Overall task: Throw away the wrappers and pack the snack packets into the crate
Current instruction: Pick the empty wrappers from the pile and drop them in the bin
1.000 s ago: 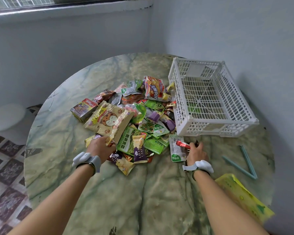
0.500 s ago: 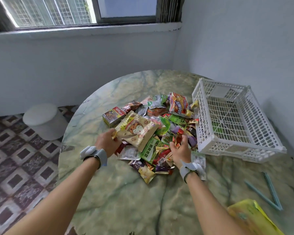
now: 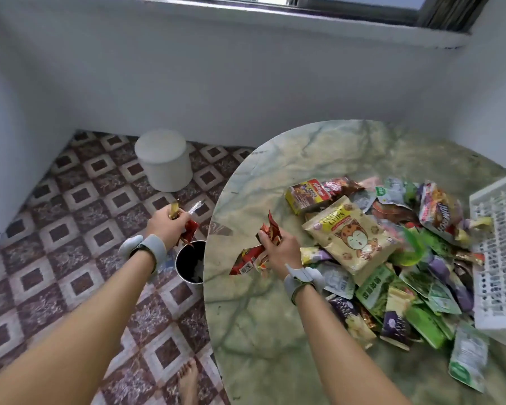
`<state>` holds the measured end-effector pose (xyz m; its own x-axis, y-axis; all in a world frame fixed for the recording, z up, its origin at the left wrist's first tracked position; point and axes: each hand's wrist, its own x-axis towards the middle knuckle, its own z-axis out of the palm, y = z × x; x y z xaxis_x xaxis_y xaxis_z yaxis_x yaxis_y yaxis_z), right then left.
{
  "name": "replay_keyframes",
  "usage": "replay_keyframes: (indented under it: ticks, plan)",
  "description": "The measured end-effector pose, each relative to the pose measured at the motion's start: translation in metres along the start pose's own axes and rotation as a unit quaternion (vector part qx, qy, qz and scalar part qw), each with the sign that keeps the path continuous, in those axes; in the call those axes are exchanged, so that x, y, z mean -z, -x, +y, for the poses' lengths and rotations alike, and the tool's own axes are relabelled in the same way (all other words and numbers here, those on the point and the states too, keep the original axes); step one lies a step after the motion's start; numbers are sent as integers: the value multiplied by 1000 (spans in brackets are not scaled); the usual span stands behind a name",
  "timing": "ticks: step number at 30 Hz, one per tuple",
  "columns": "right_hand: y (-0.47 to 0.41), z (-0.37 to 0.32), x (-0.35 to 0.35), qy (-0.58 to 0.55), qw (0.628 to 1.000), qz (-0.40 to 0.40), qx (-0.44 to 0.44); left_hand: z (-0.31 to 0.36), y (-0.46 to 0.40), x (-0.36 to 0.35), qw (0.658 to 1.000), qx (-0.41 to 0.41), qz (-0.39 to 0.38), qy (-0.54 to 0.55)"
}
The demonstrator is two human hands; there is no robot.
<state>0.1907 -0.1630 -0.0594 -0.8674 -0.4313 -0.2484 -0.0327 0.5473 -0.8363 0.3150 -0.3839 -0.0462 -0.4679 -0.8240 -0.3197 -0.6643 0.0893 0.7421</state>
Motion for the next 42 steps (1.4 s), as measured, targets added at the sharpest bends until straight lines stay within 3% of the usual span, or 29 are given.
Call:
replay_keyframes:
  ticks: [7, 15, 19, 26, 32, 42]
  plan:
    - [-39, -42, -155, 17, 999, 10, -26, -94, -93, 48, 991, 99, -18, 85]
    - [-96, -38, -305, 84, 991, 102, -3, -192, -184, 14, 976, 165, -30, 139]
    - [-137, 29, -371, 34, 980, 121, -156, -247, -240, -31, 960, 218, -57, 168]
    - [-175, 165, -447, -28, 912, 151, -380, -344, -308, -136, 952, 239, -118, 149]
    - [-199, 252, -497, -75, 907, 154, -385, -421, -334, -215, 955, 228, -137, 130]
    - [-241, 311, -525, -100, 899, 25, -426, -459, -376, -289, 928, 300, -135, 177]
